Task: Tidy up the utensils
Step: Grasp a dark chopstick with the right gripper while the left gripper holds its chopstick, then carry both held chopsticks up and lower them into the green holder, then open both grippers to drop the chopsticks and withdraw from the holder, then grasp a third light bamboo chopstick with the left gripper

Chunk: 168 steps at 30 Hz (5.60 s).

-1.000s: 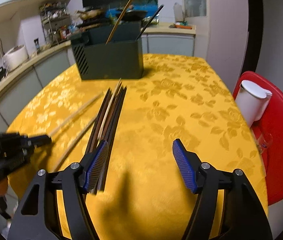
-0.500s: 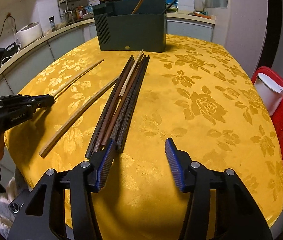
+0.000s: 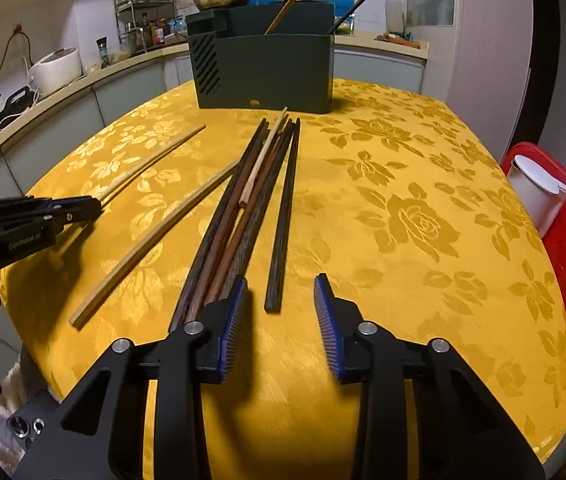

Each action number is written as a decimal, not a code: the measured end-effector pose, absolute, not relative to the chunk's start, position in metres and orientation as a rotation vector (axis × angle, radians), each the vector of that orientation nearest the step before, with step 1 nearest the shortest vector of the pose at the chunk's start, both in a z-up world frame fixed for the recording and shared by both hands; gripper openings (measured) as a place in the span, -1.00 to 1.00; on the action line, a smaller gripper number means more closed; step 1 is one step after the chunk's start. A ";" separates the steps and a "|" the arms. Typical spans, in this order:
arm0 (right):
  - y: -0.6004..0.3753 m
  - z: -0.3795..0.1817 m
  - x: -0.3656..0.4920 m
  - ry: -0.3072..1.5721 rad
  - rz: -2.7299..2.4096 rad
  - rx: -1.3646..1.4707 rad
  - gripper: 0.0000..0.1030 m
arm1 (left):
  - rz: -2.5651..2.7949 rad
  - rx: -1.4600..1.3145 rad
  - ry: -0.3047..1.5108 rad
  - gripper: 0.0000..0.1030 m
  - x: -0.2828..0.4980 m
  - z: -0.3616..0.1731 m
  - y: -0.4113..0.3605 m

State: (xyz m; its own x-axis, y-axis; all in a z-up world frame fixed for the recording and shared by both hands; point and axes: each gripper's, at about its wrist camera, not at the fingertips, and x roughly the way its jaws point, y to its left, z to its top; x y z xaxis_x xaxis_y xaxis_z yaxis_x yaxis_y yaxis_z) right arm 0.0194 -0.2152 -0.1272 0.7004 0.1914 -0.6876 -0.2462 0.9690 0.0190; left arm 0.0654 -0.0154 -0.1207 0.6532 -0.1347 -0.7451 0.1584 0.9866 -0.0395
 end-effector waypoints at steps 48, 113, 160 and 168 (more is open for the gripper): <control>-0.253 0.063 0.115 0.511 0.315 0.132 -0.84 | -0.293 0.075 0.640 -0.87 0.152 0.064 -0.008; -0.230 0.143 0.269 0.499 0.190 0.094 -0.31 | -0.127 0.088 0.686 0.01 0.295 0.110 -0.044; -0.241 -0.061 0.049 0.523 0.129 0.014 0.58 | -0.252 0.140 0.687 0.72 0.033 -0.098 -0.042; -0.246 -0.070 0.050 0.548 0.124 0.029 0.58 | -0.348 0.154 0.757 0.70 0.016 -0.116 -0.064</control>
State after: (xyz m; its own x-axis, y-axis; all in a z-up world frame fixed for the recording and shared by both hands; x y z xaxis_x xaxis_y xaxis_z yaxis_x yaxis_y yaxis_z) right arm 0.0502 -0.2459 -0.0698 0.8462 0.1254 -0.5180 -0.1098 0.9921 0.0608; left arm 0.0160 -0.0639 -0.1159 0.6729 -0.2530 -0.6951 0.3628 0.9318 0.0121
